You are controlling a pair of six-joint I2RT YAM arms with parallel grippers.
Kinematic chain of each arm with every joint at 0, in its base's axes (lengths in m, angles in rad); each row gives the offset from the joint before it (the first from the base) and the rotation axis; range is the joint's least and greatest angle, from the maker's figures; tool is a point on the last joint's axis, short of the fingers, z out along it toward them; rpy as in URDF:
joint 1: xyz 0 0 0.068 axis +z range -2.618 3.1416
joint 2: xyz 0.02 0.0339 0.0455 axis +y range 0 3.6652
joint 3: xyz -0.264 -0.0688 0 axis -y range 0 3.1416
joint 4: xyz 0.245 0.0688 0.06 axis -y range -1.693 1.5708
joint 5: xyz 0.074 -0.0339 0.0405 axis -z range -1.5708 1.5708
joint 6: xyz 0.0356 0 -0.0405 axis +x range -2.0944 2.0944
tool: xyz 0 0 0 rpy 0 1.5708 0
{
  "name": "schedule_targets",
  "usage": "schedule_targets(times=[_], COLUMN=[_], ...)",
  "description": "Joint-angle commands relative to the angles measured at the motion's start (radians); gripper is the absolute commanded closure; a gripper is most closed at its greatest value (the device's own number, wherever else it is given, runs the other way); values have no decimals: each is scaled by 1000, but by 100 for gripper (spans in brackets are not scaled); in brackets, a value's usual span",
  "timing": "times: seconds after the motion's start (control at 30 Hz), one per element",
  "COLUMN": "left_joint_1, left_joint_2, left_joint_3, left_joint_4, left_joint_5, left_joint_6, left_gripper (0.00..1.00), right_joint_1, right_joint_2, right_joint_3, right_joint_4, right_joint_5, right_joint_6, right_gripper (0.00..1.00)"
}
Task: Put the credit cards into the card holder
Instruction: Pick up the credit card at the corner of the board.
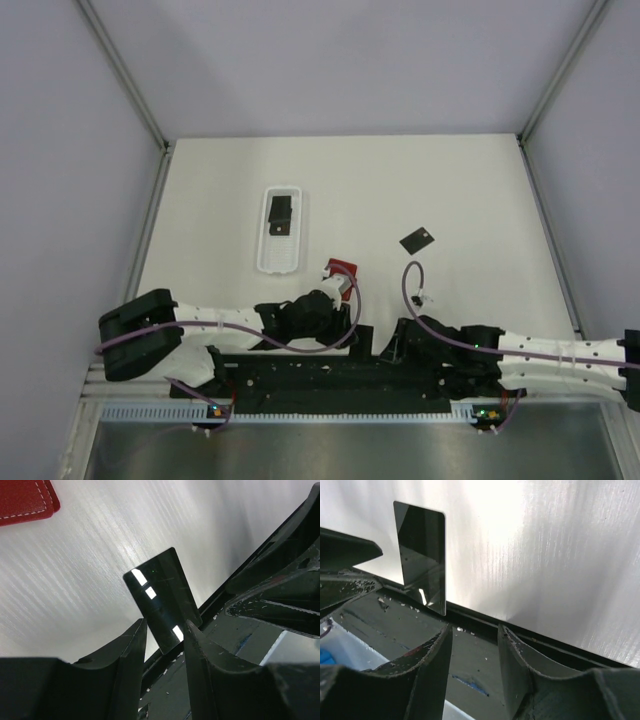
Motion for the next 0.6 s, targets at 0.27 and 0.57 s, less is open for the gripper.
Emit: schedule_targets(times=[0.27,0.57], left_joint_1=[-22,-31], left_joint_2=[26,37], left_joint_3=[-2,-40], left_joint_4=[80,99], left_joint_5=[-5,-3], left_joint_6=[-34,-63], left_gripper=[65,68], right_joint_1=[14,13], right_joint_2=[139,215], right_joint_3=[-94,-102], right_joint_4=[359,405], right_joint_5=[36,48], right_joint_6=[100,134], right_gripper=[54,55])
